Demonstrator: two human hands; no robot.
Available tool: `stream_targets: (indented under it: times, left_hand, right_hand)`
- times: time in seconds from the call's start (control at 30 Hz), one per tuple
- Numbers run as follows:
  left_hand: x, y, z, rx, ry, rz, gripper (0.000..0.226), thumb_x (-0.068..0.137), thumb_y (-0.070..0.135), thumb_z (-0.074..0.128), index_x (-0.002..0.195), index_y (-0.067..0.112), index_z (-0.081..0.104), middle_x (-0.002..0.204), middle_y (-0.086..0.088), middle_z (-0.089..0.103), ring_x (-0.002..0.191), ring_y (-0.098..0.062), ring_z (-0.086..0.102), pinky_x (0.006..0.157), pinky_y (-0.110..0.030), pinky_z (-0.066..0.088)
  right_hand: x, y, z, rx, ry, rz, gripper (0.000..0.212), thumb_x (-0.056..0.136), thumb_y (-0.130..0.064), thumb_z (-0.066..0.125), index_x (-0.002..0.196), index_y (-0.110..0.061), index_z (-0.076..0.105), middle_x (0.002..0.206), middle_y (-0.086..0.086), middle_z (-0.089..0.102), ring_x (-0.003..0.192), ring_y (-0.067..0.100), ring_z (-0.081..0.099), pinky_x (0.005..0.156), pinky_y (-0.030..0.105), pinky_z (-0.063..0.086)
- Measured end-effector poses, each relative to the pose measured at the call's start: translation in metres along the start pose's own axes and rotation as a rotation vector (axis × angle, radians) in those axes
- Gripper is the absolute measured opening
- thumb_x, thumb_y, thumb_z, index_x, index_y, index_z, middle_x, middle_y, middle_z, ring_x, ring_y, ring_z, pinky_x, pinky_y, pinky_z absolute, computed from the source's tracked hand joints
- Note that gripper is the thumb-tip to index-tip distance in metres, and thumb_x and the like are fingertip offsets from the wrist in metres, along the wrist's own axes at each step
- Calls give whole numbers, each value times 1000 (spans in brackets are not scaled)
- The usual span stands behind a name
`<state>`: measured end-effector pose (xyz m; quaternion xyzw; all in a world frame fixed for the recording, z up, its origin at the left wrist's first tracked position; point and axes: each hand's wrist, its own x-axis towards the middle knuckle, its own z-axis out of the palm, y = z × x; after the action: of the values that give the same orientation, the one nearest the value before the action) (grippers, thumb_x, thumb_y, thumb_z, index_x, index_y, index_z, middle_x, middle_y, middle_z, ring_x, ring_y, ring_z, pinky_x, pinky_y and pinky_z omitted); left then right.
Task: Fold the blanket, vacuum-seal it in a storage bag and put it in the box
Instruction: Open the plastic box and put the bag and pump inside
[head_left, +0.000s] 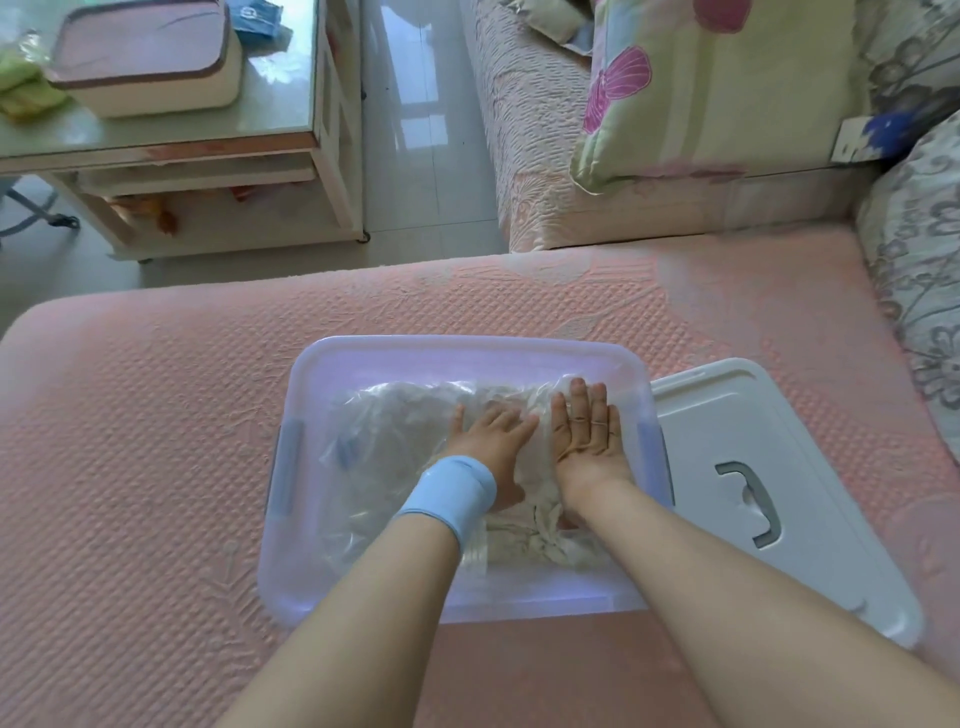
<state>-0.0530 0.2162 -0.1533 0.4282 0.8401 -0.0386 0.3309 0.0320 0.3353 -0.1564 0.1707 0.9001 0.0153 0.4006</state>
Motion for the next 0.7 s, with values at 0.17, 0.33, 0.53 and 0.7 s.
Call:
stream_targets:
  times: [0.17, 0.33, 0.53, 0.7]
  left_hand:
    - [-72, -41, -9, -48, 274, -78, 56, 78, 25, 59, 131, 38, 44, 147, 10, 32, 136, -18, 29, 110, -35, 24]
    - [-122, -83, 13, 127, -117, -275, 100, 64, 65, 59, 149, 45, 12, 161, 6, -13, 148, -26, -15, 115, -56, -9]
    - [-113, -84, 36, 168, -190, -333, 127, 62, 80, 61, 148, 37, -23, 154, 3, -35, 141, -31, -34, 111, -62, -17]
    - [-103, -82, 50, 221, -131, -370, 125, 65, 83, 57, 150, 34, -19, 155, -1, -34, 141, -36, -32, 107, -66, -17]
  right_hand:
    - [-31, -24, -18, -86, 95, 85, 88, 101, -33, 41, 152, 2, -23, 153, 30, -35, 144, 52, -26, 117, 65, -12]
    - [-59, -77, -11, 149, 212, -231, 101, 85, -56, 38, 155, -18, -24, 155, 19, -39, 134, 35, -48, 109, 62, -27]
    - [-40, -104, 14, 331, -104, -147, 105, 72, -81, 55, 149, -59, -11, 154, -2, -45, 147, 38, -30, 102, 75, -21]
    - [-21, -110, 20, 316, -88, -108, 93, 77, -64, 55, 145, -66, -8, 157, -9, -41, 149, 37, -27, 91, 80, -25]
